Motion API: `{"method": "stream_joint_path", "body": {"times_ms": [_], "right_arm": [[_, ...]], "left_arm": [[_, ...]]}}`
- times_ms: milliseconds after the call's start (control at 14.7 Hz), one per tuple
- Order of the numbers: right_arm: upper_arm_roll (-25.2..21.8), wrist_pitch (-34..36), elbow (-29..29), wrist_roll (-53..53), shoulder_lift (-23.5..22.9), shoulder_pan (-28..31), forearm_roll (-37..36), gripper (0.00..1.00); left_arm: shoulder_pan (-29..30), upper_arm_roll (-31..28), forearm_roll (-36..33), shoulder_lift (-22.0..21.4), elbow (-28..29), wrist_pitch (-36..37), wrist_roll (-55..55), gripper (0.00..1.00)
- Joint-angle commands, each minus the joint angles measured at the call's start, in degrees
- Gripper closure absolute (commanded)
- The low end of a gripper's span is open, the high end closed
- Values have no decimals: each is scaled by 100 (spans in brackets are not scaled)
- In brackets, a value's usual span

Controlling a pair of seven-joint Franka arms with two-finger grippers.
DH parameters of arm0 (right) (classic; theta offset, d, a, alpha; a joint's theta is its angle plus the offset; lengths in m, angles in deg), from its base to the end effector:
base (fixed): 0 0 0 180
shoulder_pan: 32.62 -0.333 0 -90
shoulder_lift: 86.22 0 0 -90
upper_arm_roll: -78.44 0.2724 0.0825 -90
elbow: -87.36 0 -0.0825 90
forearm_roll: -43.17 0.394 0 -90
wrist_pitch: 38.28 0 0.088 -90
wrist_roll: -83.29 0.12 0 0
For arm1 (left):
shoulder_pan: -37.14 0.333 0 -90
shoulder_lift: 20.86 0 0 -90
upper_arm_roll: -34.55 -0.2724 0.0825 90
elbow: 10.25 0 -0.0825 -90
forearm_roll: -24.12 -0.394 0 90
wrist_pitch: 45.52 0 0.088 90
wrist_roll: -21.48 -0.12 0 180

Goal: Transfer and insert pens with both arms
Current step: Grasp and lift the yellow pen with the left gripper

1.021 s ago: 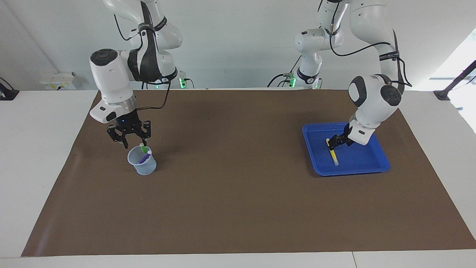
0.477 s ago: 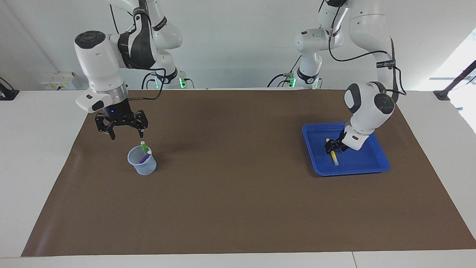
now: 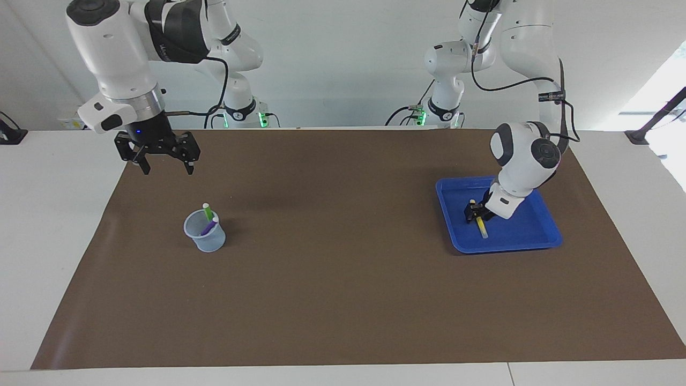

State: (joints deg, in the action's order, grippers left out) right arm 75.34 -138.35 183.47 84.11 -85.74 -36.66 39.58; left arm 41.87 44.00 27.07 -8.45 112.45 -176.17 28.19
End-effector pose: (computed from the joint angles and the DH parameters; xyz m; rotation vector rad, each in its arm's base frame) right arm 0.5775 0.0029 0.5369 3.0788 0.0164 0.1208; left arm 0.5522 -0.0487 0.2356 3.0717 0.1110 -0.1267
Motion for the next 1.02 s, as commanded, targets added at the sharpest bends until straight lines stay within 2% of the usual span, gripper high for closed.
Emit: {"method": "stream_joint_path", "body": {"times_ms": [0, 136, 272, 340, 545, 613, 953], "right_arm": [[-24, 427, -391, 94, -110, 53, 87, 0], [-103, 550, -338, 94, -22, 105, 157, 0], [-112, 638, -329, 138, -4, 176, 359, 0], [-112, 664, -321, 164, -4, 176, 360, 0], [-86, 726, -163, 191, 110, 255, 351, 0], [-86, 718, -119, 191, 145, 255, 351, 0], [-94, 700, -110, 173, 154, 255, 272, 0]], "left_arm": [[-51, -48, -84, 34, 44, -84, -20, 46], [-51, -48, -84, 34, 9, 21, -11, 50], [-33, -48, -188, 25, -35, 144, -11, 59], [-33, -48, -189, 25, -35, 145, -11, 66], [-7, -48, -198, 25, -35, 171, -11, 96], [2, -48, -198, 25, -44, 171, -11, 100], [54, -48, -189, 25, -114, 206, 6, 100]]}}
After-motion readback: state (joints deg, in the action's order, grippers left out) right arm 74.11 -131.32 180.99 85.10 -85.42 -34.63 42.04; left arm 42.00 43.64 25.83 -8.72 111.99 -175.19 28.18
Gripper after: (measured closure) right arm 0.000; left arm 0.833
